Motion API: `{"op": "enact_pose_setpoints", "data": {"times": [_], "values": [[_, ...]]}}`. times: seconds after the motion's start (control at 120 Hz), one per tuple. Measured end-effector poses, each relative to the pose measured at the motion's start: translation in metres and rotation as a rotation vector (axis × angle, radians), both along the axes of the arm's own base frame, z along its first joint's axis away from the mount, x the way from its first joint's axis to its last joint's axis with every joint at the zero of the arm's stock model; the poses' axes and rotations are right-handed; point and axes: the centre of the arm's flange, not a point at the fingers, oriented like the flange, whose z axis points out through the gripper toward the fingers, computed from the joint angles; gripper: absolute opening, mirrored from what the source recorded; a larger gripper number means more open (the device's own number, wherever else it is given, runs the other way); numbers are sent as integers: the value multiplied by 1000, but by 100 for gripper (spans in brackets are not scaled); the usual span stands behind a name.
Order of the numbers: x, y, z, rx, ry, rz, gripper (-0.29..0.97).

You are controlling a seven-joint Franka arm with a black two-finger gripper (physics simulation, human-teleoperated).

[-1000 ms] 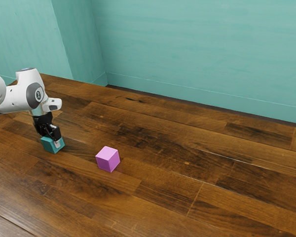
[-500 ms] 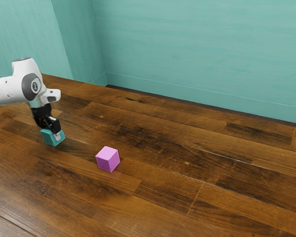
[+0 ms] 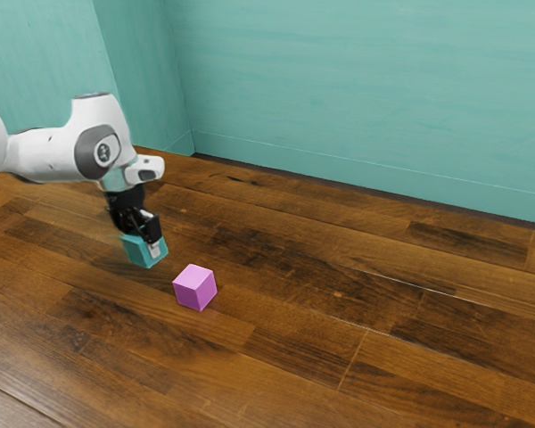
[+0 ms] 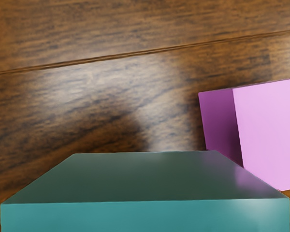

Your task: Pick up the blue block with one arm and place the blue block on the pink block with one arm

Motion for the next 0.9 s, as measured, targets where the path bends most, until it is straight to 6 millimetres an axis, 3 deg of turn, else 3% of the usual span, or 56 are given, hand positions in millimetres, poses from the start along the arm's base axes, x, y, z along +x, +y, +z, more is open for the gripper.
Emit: {"op": "enact_pose_setpoints", "data": {"times": [0.167, 0.458, 0.9], "values": [[20, -22, -10, 0, 7, 44, 40], [43, -40, -22, 9, 18, 116, 40], [49, -62, -27, 83, 22, 96, 40]]}}
